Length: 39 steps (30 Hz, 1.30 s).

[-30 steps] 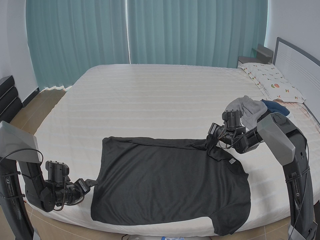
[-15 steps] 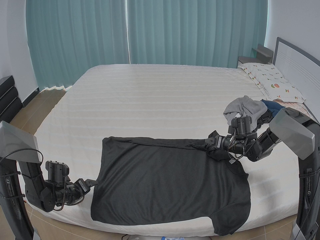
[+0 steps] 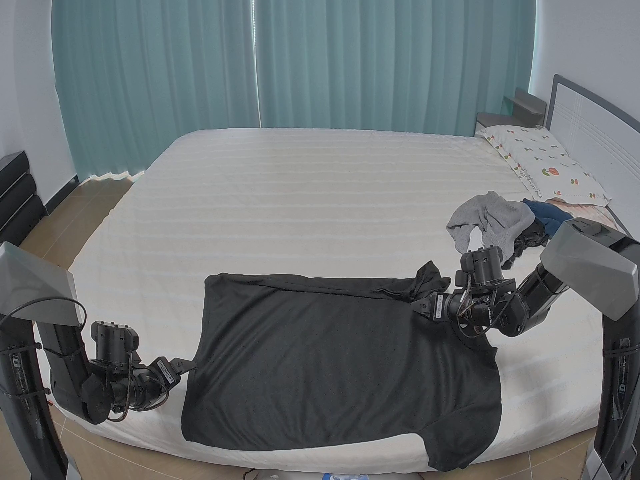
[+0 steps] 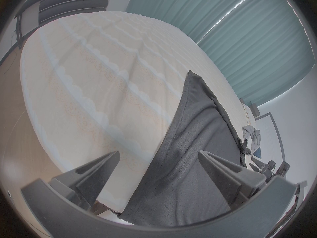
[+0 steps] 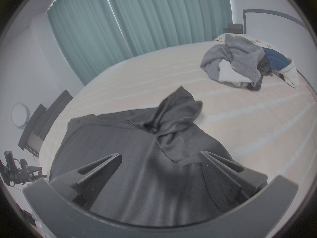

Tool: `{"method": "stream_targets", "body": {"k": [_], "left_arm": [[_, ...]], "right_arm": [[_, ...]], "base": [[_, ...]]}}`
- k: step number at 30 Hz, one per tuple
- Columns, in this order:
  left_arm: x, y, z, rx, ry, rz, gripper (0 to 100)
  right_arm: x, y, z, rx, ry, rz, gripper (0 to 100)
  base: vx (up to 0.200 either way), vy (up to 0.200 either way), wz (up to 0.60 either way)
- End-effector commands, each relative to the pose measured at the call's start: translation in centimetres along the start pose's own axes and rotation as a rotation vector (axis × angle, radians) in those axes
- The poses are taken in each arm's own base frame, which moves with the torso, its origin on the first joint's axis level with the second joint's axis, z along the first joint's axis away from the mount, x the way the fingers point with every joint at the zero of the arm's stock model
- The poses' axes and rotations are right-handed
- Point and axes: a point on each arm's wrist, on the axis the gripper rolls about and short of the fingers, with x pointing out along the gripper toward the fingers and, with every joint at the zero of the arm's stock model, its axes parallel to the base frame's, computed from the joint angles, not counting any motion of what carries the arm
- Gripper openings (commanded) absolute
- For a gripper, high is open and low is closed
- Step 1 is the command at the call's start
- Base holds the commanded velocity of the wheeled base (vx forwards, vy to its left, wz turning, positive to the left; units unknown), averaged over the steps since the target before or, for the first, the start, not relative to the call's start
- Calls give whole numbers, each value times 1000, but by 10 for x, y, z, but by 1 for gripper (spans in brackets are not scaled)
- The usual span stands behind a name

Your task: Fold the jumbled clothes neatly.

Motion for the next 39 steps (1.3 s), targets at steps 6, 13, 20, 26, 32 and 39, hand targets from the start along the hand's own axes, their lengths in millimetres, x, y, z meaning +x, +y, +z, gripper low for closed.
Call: {"method": "stream_targets", "body": {"k": [6, 13, 20, 26, 32, 39], "left_arm": [[0, 0, 0, 0, 0, 0, 100], [0, 0, 0, 0, 0, 0, 100], [0, 0, 0, 0, 0, 0, 100], [0, 0, 0, 0, -2, -2, 100], [0, 0, 1, 0, -2, -2, 100], [0, 0, 1, 0, -2, -2, 100]], "right_arm": [[3, -2, -8, 13, 35, -26, 100], [9, 6, -20, 27, 67, -17, 100], [21, 8, -28, 39, 79, -23, 100], [27, 11, -20, 66, 53, -15, 100], [39, 8, -19, 72, 29, -48, 100], [38, 3, -13, 85, 3, -66, 0]], "base": [[0, 0, 0], [0, 0, 0], [0, 0, 0], [0, 0, 0], [0, 0, 0], [0, 0, 0]]}}
